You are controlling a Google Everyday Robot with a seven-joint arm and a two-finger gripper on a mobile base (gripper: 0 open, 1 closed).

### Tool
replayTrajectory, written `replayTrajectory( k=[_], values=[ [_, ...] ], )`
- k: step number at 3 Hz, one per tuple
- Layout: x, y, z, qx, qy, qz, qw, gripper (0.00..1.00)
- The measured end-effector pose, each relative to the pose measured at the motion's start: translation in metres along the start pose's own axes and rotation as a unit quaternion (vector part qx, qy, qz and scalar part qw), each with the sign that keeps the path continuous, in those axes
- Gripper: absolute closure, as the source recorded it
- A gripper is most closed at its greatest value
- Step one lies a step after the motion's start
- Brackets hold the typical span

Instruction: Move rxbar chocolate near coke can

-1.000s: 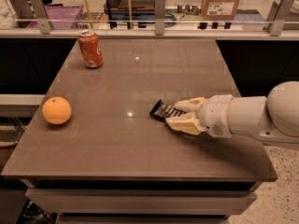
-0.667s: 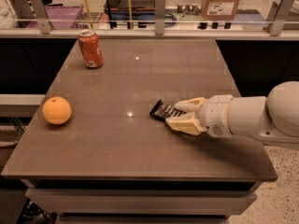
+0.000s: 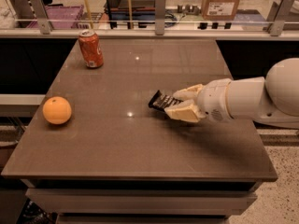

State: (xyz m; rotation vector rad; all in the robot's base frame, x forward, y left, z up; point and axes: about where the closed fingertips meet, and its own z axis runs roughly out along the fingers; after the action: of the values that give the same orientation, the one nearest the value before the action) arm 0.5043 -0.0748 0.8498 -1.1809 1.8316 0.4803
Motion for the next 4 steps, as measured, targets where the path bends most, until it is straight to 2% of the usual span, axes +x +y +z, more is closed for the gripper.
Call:
replayTrajectory(
  k=[3,4],
  values=[
    [-0.057,-0.049,0.001,-0.001,0.047,-0.030,0.9984,1.00],
    [-0.075,-0.066,0.009,0.008,0.055,-0.042,0.9976,1.00]
  ],
)
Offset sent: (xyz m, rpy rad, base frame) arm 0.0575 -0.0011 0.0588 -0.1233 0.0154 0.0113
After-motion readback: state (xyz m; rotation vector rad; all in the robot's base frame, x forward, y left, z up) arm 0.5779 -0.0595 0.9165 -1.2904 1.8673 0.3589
